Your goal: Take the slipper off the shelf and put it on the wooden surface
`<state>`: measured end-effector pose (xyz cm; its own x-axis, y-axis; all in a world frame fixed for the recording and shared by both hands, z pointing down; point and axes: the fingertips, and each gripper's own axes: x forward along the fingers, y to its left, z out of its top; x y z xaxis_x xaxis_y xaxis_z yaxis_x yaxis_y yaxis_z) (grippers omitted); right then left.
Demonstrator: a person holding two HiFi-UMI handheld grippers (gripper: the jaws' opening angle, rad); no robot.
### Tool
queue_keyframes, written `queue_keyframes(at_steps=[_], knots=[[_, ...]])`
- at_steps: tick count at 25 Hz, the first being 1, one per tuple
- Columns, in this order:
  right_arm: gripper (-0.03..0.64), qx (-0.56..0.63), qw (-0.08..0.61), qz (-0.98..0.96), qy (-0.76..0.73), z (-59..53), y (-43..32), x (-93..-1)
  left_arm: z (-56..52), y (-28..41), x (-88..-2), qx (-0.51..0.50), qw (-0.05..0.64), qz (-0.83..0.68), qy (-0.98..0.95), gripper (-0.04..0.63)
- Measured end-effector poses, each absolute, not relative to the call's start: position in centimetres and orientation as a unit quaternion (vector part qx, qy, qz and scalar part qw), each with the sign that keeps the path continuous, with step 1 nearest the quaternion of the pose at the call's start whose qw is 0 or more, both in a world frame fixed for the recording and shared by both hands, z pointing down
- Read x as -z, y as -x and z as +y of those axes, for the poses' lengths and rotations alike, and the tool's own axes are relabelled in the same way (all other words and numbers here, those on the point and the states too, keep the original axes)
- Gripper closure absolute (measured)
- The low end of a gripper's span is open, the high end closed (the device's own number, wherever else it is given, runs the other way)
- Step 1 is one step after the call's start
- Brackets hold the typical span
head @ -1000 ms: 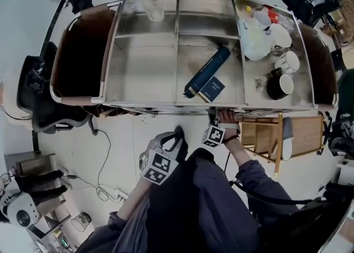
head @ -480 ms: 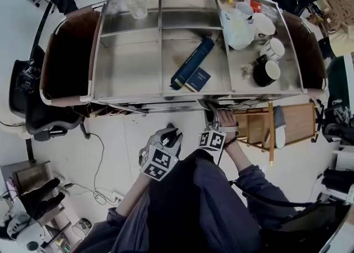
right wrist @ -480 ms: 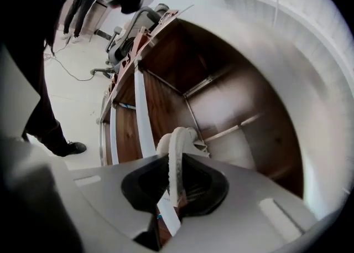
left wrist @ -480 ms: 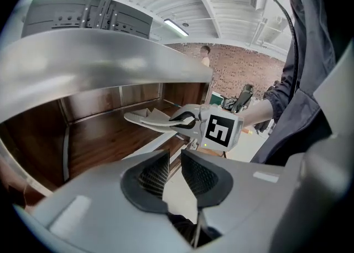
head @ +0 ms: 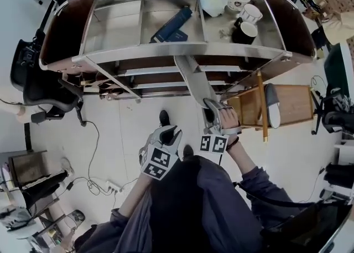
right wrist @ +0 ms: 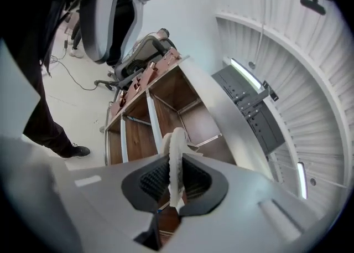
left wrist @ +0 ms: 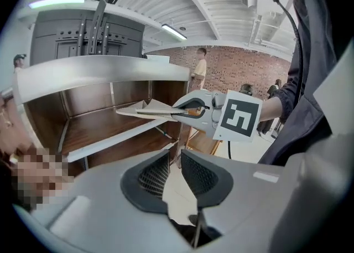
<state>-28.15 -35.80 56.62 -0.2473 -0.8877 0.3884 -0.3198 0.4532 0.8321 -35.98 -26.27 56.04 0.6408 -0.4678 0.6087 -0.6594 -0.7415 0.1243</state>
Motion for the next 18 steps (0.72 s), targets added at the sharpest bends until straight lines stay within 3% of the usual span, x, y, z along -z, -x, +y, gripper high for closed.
queue_keyframes(at_steps=[8, 18], knots=[[0.586, 0.308, 0.447, -0.731, -0.413, -18.7, 24.9, -55.7, -10.3, 33.1, -56.3, -0.278, 0.182, -0.345, -0.878, 0.529], [0.586, 0.258, 0.467, -0.699, -0.476, 0.0, 22.3, -53.4, 2.0, 32.3, -56.9, -0.274, 0.168, -0.284, -0.903, 0.529]])
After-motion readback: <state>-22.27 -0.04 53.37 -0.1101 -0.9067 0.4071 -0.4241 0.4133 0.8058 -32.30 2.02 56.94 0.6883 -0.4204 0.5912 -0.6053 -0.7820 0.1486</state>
